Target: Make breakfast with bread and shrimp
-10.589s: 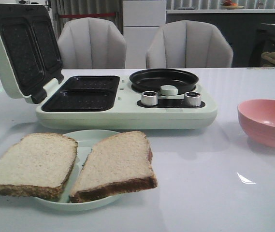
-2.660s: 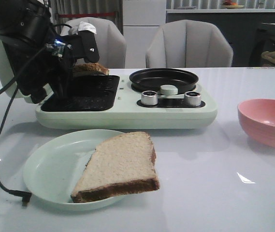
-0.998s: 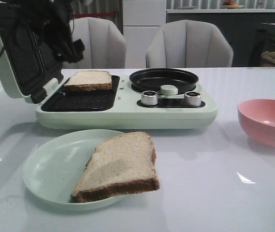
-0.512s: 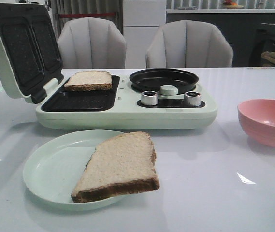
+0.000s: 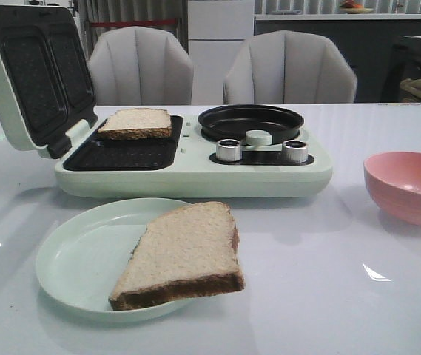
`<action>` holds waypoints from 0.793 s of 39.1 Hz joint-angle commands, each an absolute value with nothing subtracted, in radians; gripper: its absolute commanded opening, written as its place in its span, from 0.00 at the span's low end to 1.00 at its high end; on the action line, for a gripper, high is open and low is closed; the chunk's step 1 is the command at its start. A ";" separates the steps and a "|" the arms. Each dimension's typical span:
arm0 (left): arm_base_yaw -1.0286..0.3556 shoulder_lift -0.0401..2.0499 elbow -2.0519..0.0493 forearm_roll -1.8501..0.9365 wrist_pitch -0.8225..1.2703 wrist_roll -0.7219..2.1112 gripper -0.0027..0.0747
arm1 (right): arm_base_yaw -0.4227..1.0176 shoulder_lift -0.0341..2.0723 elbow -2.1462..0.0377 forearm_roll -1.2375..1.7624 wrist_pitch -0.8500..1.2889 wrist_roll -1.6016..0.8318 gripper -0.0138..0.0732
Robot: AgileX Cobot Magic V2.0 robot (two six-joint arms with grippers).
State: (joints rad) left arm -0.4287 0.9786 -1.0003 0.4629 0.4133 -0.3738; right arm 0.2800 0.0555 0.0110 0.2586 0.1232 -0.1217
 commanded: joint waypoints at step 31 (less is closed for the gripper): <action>-0.273 0.370 -0.478 -0.101 0.197 0.153 0.83 | 0.282 0.067 -0.016 0.262 0.047 -0.127 0.32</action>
State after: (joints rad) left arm -0.2566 0.4109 -0.4892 -0.0754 0.2893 0.1531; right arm 0.2800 0.0555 0.0110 0.2586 0.1232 -0.1217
